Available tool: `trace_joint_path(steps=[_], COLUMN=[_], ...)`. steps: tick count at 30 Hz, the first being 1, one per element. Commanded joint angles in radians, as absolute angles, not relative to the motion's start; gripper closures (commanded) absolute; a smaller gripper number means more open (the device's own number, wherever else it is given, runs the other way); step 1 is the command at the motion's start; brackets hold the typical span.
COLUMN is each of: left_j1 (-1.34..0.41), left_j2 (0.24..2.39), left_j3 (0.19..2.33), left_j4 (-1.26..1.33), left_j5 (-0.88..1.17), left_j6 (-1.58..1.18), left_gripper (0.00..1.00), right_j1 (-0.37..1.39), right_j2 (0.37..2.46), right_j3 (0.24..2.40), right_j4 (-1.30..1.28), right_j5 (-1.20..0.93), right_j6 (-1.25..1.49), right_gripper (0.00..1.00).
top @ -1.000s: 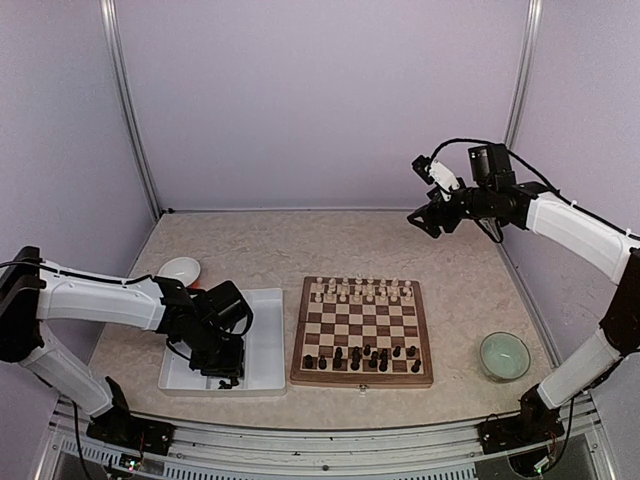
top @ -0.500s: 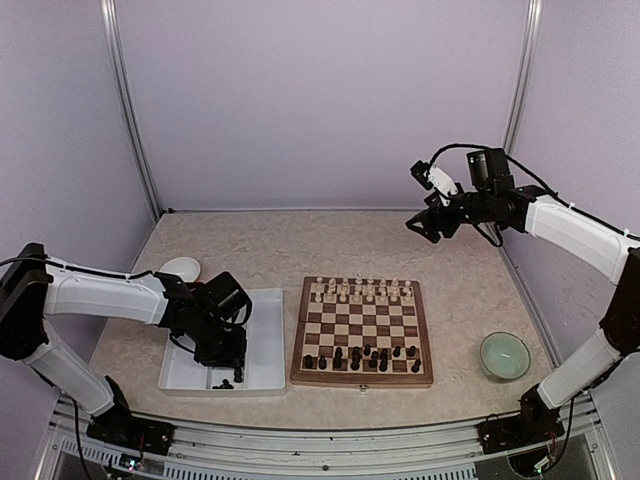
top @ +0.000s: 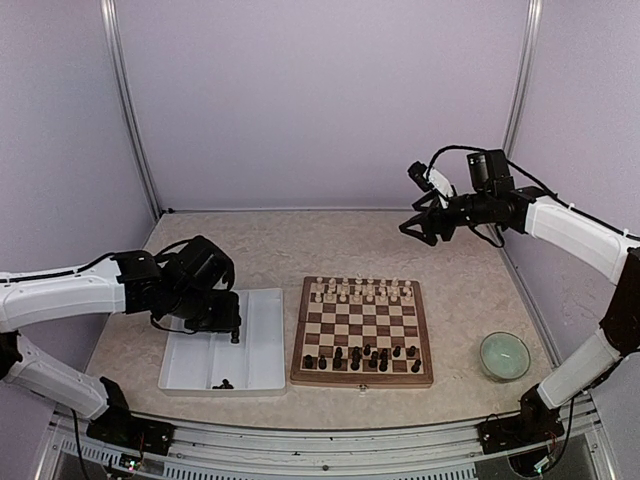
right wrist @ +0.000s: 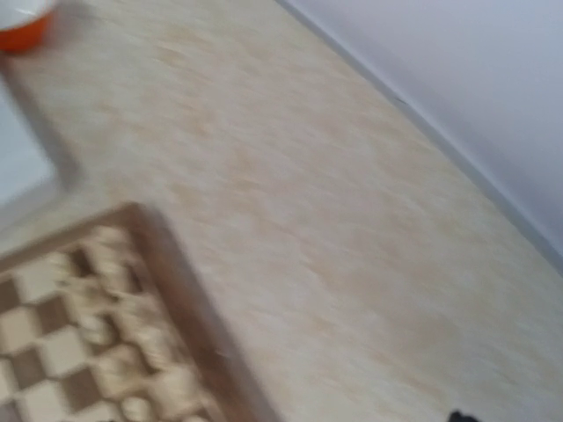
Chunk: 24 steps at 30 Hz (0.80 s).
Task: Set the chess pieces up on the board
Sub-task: Pass from the left arm to the right
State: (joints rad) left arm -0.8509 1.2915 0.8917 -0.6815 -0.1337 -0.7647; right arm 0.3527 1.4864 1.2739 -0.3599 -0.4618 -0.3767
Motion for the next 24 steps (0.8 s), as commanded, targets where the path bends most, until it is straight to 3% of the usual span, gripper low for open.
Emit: trace_joint_path(steps=[1, 7, 16, 24], left_j1=[-0.909, -0.953, -1.05, -1.06], left_j2=[1.236, 1.254, 1.441, 1.552], left_j3=[0.95, 0.974, 1.069, 1.09], left_j4=[-0.528, -0.269, 0.016, 0.229], left_j5=[-0.167, -0.056, 0.07, 0.078], left_j6=[-0.625, -0.45, -0.277, -0.304], left_gripper=[0.98, 0.98, 0.98, 0.98], right_j1=[0.361, 0.456, 0.492, 0.581], right_j2=[1.494, 1.534, 1.476, 1.523], right_j3=[1.255, 1.291, 1.248, 1.246], right_j4=[-0.359, -0.492, -0.616, -0.635], right_j5=[-0.774, -0.933, -0.971, -1.02], right_j6=[-0.361, -0.478, -0.566, -0.497], right_gripper=[0.25, 0.33, 0.33, 0.35])
